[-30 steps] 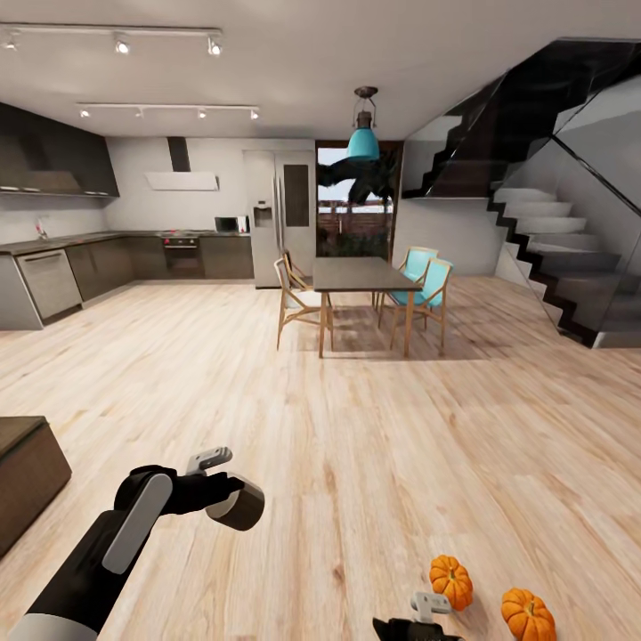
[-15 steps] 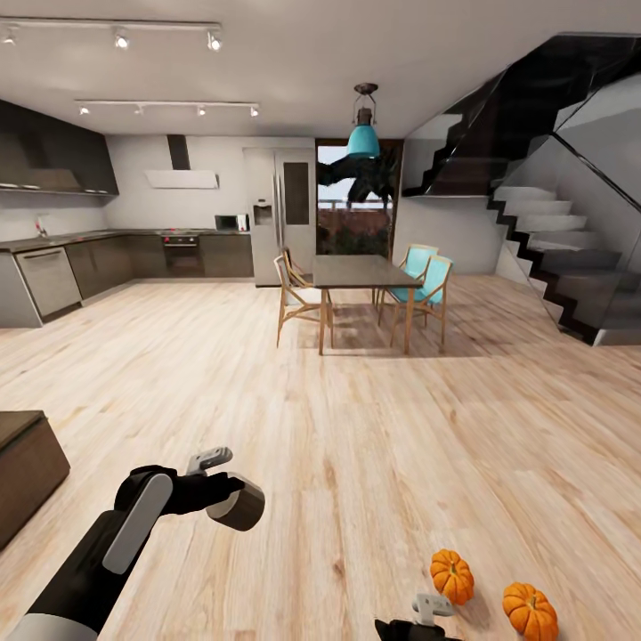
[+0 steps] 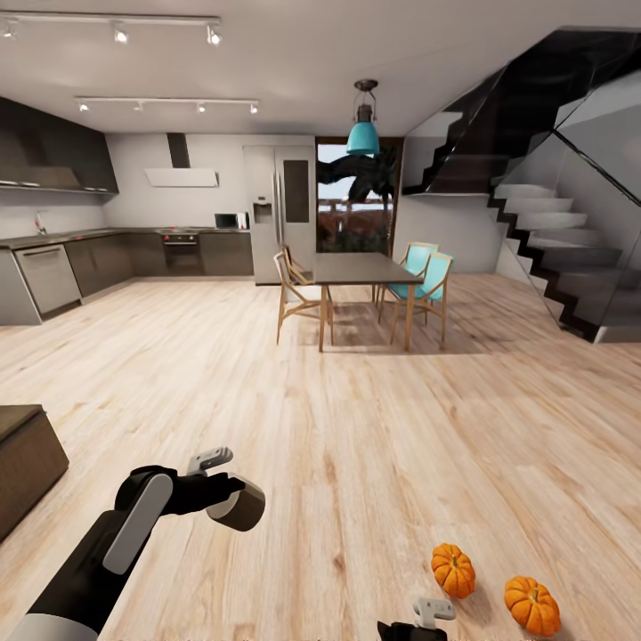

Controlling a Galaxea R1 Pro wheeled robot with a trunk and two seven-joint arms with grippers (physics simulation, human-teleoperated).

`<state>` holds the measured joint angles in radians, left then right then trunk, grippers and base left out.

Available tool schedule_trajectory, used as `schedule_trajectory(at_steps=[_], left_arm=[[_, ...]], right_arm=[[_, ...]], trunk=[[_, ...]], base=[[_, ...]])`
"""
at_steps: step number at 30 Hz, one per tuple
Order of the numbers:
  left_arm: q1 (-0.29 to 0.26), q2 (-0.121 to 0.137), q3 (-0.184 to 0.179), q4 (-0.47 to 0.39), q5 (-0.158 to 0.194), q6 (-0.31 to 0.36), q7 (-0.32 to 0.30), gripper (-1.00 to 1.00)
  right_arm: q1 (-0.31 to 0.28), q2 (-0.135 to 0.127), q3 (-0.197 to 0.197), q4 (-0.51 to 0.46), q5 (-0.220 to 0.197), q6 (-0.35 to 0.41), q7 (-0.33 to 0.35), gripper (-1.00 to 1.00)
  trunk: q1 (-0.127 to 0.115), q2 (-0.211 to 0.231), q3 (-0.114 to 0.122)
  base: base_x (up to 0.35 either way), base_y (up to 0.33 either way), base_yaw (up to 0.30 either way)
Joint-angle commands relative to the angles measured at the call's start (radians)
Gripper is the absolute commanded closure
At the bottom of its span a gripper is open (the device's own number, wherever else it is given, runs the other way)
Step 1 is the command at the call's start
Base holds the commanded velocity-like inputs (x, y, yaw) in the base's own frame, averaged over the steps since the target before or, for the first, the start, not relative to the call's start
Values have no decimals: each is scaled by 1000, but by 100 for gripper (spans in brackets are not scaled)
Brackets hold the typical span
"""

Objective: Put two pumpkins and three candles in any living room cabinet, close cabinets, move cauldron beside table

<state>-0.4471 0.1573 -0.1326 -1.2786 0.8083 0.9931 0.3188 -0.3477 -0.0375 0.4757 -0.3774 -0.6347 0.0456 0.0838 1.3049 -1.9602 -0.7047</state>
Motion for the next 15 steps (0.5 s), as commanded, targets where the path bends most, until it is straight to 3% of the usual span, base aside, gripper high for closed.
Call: schedule_trajectory(at_steps=[1,15], left_arm=[[-1,1,-2,-1,11,1,11,100],[-1,2,0,-1,11,1,11,100]], right_arm=[[-1,-1,4,-2,-7,4,1,-100],[-1,-1,4,-2,-5,-2,1,-100]], trunk=[[4,-8,-4],[57,-106,-48]], base=[[0,0,0],[0,0,0]])
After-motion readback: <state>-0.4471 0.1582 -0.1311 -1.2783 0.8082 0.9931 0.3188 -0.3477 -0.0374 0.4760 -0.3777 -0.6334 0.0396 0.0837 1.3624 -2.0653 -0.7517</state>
